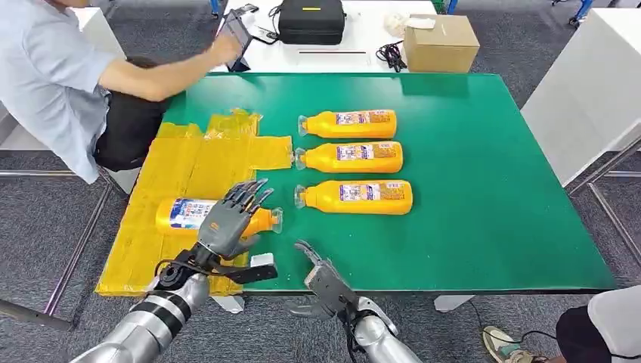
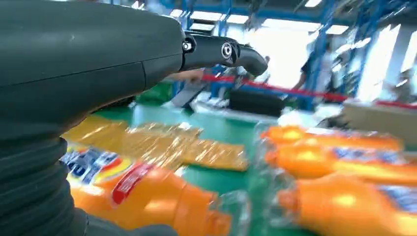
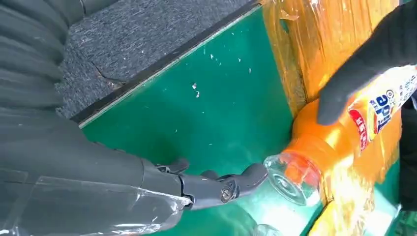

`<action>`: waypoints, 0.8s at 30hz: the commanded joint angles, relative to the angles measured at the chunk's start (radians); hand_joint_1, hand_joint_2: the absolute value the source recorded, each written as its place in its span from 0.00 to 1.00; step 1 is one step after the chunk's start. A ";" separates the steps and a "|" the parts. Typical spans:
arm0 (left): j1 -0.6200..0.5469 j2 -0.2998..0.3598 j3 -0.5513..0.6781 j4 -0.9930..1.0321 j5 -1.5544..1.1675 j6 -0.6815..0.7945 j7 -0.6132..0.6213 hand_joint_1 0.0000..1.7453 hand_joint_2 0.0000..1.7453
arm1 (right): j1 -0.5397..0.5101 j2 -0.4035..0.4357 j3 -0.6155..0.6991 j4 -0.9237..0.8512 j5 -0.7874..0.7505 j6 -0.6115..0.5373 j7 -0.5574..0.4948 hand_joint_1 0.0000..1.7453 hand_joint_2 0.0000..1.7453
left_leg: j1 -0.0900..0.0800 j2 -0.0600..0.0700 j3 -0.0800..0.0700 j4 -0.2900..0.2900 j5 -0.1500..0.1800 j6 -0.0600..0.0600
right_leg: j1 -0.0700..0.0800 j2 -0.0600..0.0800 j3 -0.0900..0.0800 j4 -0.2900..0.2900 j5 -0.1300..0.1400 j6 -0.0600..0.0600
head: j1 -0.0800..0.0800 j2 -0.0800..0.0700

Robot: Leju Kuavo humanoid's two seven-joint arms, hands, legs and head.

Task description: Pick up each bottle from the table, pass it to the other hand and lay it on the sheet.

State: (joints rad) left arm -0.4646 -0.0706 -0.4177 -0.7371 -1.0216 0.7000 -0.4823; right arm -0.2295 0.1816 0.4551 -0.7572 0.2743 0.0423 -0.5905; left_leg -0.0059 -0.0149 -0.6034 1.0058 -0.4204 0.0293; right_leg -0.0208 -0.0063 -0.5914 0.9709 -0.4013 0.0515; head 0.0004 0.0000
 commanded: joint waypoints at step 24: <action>0.426 -0.165 0.117 -0.365 0.129 -0.002 -0.147 0.00 1.00 | -0.172 -0.235 -0.061 -0.010 0.601 -0.381 0.431 0.00 1.00 | -0.001 0.003 0.001 0.000 -0.002 -0.001 | 0.000 0.002 0.001 -0.001 0.000 -0.001 | 0.000 0.000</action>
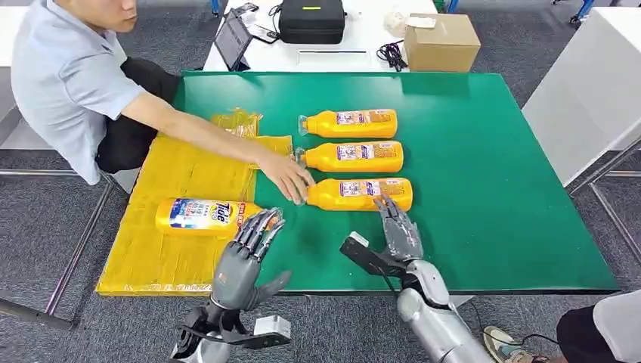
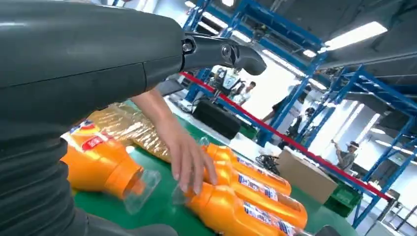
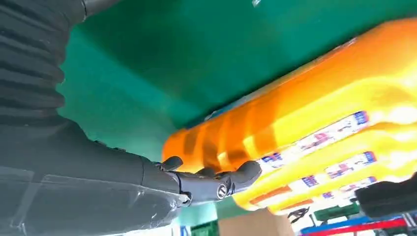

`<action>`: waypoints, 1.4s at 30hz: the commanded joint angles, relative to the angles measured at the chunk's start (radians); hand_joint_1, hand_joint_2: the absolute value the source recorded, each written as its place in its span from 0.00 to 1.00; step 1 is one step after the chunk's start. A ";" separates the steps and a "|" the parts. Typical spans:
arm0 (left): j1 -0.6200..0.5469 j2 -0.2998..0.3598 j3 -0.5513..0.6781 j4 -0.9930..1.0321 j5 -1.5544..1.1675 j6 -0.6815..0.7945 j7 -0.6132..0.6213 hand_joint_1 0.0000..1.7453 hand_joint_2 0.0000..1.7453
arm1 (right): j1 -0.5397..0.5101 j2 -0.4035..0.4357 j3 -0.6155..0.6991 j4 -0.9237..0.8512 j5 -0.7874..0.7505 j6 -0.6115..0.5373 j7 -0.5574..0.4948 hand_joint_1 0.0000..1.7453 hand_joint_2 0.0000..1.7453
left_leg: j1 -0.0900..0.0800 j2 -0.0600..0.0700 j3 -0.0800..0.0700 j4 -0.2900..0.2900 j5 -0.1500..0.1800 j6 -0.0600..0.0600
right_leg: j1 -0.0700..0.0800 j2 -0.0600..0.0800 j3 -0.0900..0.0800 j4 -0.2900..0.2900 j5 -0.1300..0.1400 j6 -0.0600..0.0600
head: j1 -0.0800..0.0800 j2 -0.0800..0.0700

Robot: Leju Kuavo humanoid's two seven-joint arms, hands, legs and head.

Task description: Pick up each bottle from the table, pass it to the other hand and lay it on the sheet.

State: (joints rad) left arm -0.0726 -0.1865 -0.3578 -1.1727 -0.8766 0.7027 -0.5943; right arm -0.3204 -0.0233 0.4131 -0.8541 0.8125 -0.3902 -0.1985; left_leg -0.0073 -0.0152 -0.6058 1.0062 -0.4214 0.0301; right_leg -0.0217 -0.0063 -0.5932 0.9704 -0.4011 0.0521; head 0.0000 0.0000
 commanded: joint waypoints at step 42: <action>0.029 -0.046 0.030 0.091 -0.028 -0.005 0.004 0.00 1.00 | -0.096 -0.082 0.194 -0.176 0.232 0.186 0.155 0.00 1.00 | 0.000 0.001 0.001 0.000 -0.001 -0.001 | 0.001 0.001 0.001 -0.001 0.000 -0.001 | 0.000 0.000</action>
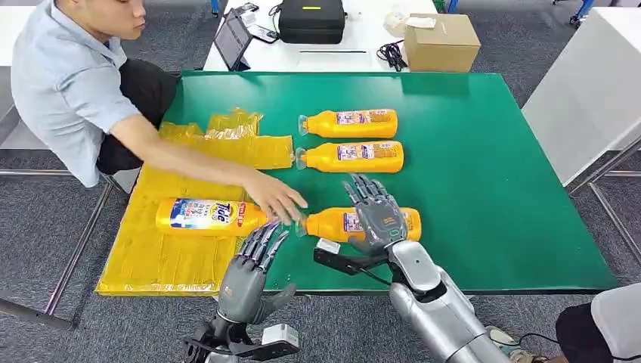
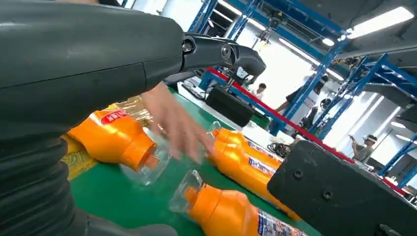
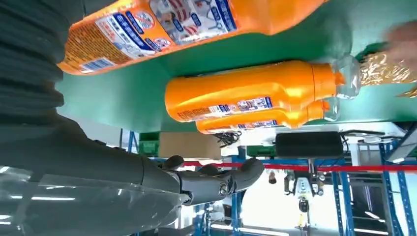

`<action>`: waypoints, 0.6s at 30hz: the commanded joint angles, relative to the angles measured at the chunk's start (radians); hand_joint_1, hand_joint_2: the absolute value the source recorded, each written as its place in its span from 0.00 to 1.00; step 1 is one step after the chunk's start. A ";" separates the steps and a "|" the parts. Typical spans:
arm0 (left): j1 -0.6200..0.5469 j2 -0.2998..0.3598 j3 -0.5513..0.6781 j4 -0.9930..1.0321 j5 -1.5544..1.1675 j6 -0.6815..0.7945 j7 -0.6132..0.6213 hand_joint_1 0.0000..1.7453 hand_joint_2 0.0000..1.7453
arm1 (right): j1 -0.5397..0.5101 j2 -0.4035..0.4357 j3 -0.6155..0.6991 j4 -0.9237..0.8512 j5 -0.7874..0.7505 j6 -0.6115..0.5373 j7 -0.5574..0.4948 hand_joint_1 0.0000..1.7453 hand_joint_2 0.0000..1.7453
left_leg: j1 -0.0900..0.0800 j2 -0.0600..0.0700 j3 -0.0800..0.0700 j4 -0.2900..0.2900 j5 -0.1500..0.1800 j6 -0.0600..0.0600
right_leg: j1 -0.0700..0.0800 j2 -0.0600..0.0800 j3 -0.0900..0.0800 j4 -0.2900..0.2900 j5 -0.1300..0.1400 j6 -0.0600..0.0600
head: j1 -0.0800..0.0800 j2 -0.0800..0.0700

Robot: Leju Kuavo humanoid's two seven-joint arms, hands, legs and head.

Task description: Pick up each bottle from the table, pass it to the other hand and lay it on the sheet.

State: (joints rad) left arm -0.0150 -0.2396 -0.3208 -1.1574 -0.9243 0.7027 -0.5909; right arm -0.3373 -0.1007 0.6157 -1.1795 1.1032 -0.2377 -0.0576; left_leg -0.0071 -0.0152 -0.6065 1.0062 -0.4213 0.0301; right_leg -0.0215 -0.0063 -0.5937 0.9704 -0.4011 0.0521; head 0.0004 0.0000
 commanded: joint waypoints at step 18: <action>-0.079 0.082 -0.226 0.148 0.187 -0.005 0.069 0.00 1.00 | -0.154 -0.020 -0.045 0.402 -0.152 0.124 -0.011 0.00 1.00 | 0.001 0.001 0.004 -0.001 -0.001 -0.002 | 0.001 0.001 0.004 -0.001 -0.001 -0.003 | 0.000 0.000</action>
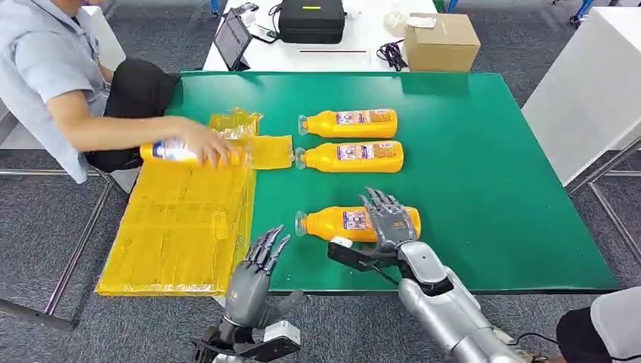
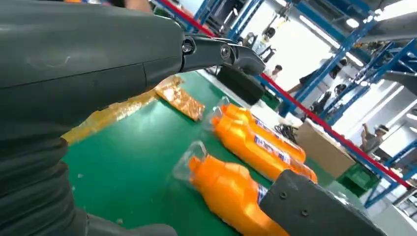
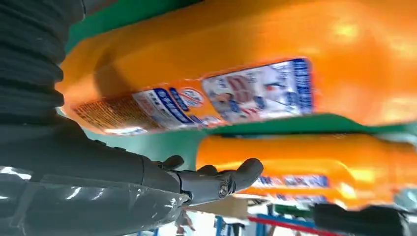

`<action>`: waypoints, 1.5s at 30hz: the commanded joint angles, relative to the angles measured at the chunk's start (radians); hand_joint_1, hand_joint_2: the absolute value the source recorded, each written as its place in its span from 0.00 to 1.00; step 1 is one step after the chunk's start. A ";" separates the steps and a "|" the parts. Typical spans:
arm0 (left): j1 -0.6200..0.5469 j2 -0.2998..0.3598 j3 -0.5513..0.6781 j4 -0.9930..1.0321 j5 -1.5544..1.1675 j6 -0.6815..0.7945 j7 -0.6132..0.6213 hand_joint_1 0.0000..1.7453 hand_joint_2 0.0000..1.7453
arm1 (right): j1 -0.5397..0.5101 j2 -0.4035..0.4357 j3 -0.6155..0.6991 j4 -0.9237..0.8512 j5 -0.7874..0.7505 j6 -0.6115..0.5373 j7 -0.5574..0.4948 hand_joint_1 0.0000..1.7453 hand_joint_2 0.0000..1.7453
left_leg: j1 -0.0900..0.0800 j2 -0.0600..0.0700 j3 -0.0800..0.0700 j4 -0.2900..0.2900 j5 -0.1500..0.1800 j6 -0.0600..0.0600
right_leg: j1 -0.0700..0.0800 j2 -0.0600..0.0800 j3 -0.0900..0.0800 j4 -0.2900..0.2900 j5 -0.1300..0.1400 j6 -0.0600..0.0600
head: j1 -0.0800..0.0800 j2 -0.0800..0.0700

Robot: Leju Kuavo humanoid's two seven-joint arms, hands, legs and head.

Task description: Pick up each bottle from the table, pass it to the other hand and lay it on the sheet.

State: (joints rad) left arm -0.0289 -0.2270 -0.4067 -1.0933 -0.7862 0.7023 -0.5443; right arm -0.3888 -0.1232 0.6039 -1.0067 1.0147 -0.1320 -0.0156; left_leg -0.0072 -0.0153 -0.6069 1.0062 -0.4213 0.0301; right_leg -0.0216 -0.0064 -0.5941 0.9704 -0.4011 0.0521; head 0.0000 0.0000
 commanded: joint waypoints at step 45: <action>-0.096 0.069 -0.175 0.121 0.079 -0.005 -0.014 0.00 1.00 | -0.118 -0.030 -0.004 0.294 -0.170 0.090 -0.136 1.00 1.00 | 0.002 0.000 0.007 0.000 -0.001 -0.002 | 0.002 -0.001 0.007 -0.002 -0.001 -0.002 | 0.000 0.000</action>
State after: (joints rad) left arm -0.0658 -0.1865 -0.5348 -1.0418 -0.7229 0.7023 -0.5570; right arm -0.4879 -0.1309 0.5737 -0.8137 0.8427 -0.0443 -0.1621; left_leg -0.0072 -0.0150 -0.6041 1.0064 -0.4212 0.0302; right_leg -0.0215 -0.0062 -0.5919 0.9703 -0.4007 0.0525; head 0.0004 0.0000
